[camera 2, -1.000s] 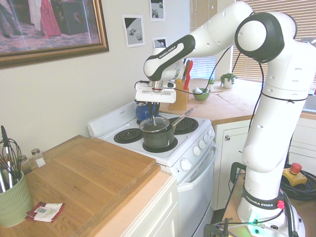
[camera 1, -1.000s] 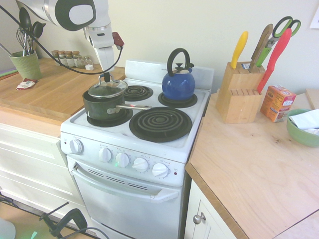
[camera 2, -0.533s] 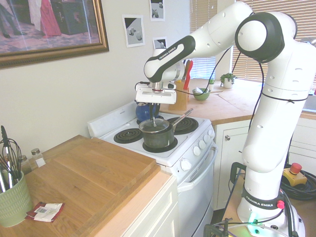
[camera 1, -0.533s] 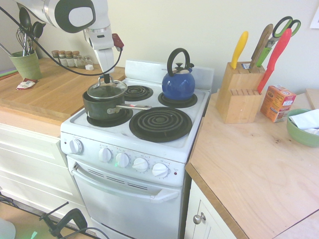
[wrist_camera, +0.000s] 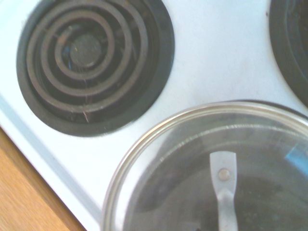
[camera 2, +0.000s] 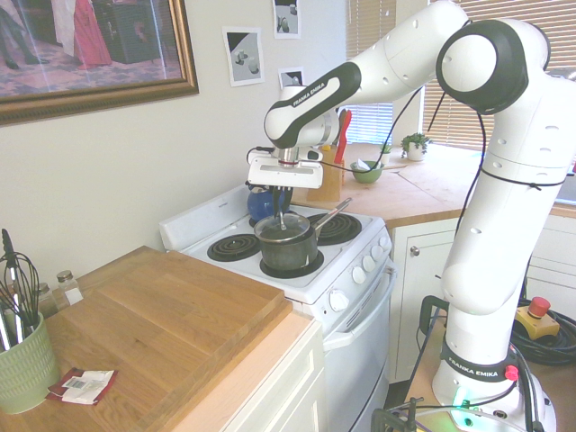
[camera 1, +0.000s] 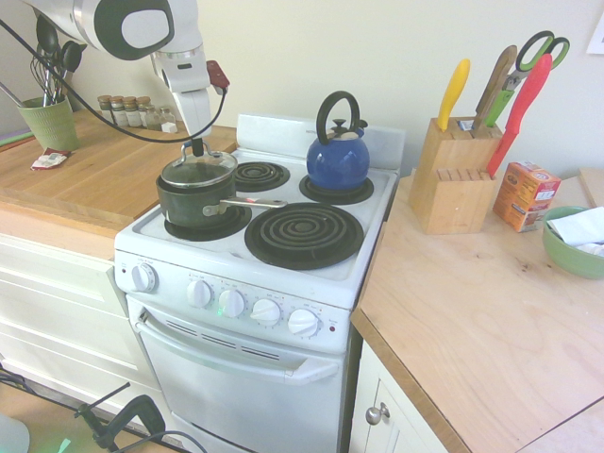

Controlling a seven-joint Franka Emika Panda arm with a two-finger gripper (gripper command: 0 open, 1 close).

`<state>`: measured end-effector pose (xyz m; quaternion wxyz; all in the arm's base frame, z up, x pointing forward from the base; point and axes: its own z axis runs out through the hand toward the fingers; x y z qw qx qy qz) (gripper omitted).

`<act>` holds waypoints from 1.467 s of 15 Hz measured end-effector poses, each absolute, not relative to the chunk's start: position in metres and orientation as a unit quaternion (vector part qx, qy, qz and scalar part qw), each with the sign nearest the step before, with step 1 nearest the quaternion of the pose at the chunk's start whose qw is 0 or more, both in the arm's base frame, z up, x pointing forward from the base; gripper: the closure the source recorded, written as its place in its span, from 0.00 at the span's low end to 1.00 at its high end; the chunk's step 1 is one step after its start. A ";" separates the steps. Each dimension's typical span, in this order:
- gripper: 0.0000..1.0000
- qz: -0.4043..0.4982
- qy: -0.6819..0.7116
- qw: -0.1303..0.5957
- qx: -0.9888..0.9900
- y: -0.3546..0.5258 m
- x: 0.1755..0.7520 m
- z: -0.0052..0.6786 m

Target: Cover the lid of the pot

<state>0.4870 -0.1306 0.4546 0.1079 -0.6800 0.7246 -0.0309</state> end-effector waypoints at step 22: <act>1.00 -0.061 0.723 0.106 -0.680 -0.126 0.489 0.463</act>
